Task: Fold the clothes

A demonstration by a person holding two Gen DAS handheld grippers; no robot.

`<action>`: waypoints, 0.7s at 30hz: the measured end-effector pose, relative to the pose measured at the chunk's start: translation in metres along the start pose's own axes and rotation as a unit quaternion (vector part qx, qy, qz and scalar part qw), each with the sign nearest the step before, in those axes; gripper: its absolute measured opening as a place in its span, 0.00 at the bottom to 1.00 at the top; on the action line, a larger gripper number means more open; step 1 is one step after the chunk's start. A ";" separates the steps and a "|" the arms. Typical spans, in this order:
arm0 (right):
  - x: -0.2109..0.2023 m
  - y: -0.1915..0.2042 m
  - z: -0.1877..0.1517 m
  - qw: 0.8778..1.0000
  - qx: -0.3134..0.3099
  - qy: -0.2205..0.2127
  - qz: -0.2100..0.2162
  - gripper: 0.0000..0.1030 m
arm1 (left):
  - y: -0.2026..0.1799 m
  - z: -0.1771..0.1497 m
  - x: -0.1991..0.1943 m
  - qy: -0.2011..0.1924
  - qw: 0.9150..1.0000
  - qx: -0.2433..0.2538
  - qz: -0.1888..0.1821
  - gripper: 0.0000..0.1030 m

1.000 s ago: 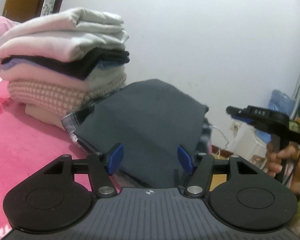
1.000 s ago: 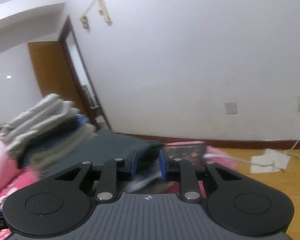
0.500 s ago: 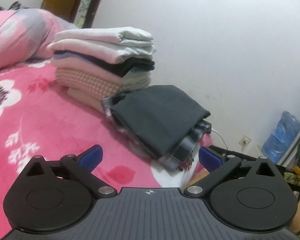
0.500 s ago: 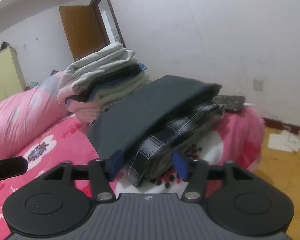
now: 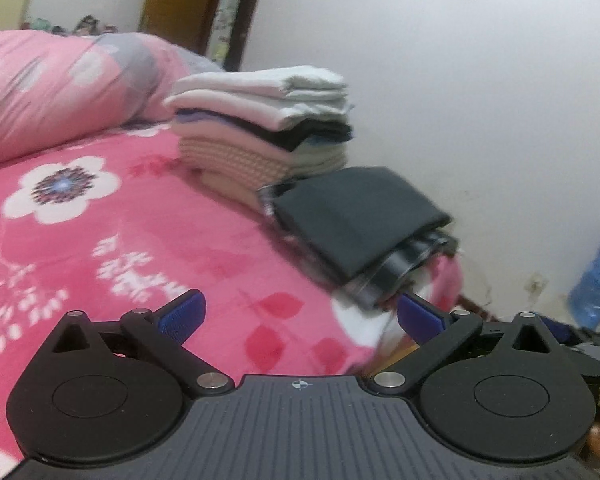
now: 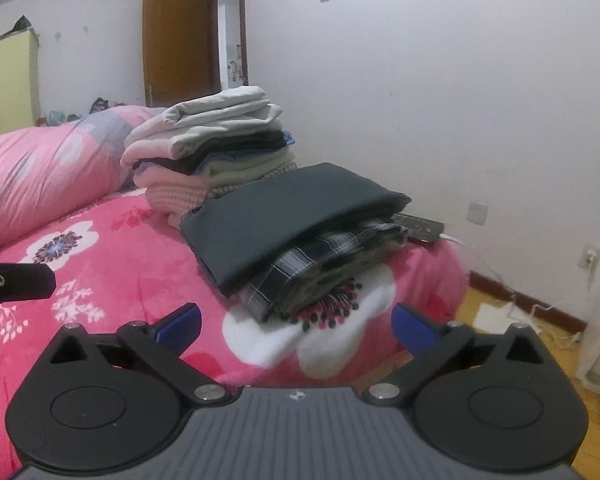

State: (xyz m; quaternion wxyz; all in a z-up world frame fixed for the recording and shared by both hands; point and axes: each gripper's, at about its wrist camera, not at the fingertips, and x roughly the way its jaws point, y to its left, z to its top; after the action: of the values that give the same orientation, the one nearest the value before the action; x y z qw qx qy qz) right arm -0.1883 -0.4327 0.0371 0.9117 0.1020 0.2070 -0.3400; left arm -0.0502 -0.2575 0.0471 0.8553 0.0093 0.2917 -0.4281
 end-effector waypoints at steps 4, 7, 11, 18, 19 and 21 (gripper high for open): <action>-0.014 0.002 0.000 1.000 -0.004 -0.008 -0.016 1.00 | -0.005 -0.006 -0.002 0.019 0.999 0.006 0.038 1.00; -0.024 0.003 0.000 1.000 -0.005 -0.016 -0.020 1.00 | -0.009 -0.011 -0.005 0.032 0.998 0.010 0.046 1.00; -0.030 0.009 0.000 0.999 -0.019 -0.018 -0.025 1.00 | -0.011 -0.018 -0.008 0.046 0.997 0.013 0.064 1.00; -0.037 0.021 -0.001 0.998 -0.044 -0.020 -0.044 1.00 | -0.013 -0.022 -0.003 0.064 0.993 0.030 0.096 1.00; -0.037 0.021 0.000 0.998 -0.042 -0.017 -0.050 1.00 | -0.013 -0.022 -0.003 0.063 0.993 0.031 0.096 1.00; -0.038 0.021 0.001 0.997 -0.037 -0.012 -0.064 1.00 | -0.014 -0.022 -0.004 0.058 0.993 0.034 0.100 1.00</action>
State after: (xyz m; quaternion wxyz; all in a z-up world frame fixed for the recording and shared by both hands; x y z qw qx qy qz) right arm -0.2000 -0.3959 0.0560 0.8935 0.0502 0.2144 -0.3913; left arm -0.0732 -0.2572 0.0344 0.8747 0.0929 0.3237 -0.3485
